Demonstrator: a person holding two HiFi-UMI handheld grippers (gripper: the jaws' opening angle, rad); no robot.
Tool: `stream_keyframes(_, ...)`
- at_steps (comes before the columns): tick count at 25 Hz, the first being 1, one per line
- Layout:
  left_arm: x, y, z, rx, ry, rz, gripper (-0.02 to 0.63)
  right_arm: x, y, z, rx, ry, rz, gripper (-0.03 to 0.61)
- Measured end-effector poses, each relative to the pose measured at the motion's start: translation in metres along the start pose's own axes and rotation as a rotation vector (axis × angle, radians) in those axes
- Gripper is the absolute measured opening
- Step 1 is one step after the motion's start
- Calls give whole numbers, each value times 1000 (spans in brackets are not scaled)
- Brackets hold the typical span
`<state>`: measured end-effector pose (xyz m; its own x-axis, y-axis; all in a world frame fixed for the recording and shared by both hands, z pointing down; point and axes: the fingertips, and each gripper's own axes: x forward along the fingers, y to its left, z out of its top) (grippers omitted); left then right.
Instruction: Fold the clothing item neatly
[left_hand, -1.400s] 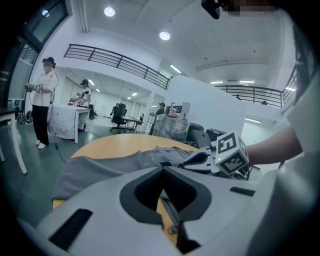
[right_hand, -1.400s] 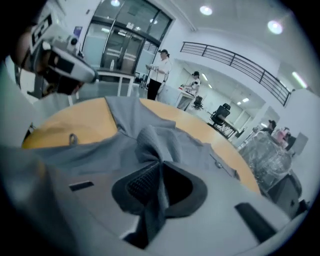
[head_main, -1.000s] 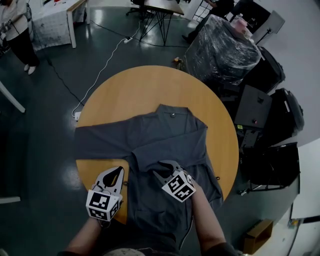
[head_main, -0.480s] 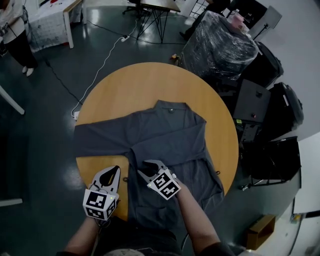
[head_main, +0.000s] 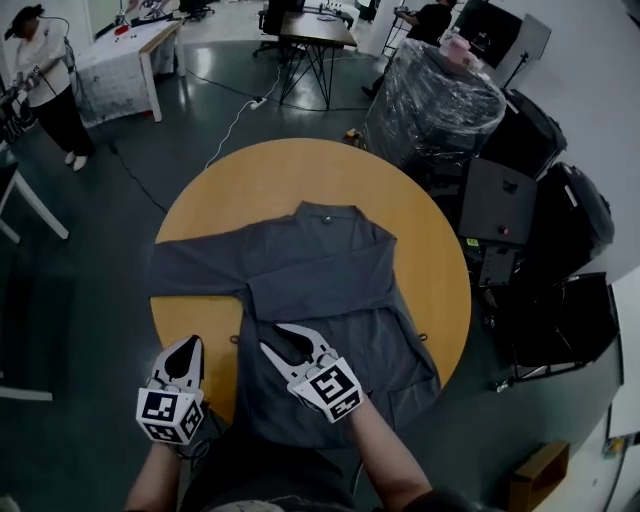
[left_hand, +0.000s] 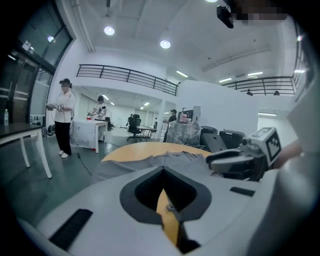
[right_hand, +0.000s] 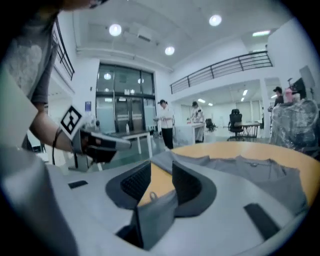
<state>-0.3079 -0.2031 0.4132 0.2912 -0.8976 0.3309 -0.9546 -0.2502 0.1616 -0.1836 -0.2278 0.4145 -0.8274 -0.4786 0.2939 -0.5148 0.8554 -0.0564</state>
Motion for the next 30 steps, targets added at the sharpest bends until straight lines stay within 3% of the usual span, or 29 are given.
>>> stream_keyframes(3,-24,-2,-1,0,-26,68,8,-38,24,43,65,-232,-16,48)
stream_keyframes(5,-41,-7,-5,7,-21,88,8,-57,43,58,72,-316,-24,17)
stream_keyframes(12,-88,-11,-8,-2,-33,183,8,-56,92,66,56,-385,5,-4)
stream_keyframes(16,-100,-9,-5,14,-44,211,8,-52,123,78,103,-439,51,-9)
stream_keyframes(21,-103,0,-4,0,-48,223,8,-41,162,68,133,-388,163,-9)
stream_keyframes(30,-94,50,5,-33,-74,172,8,17,192,52,80,-264,95,-9)
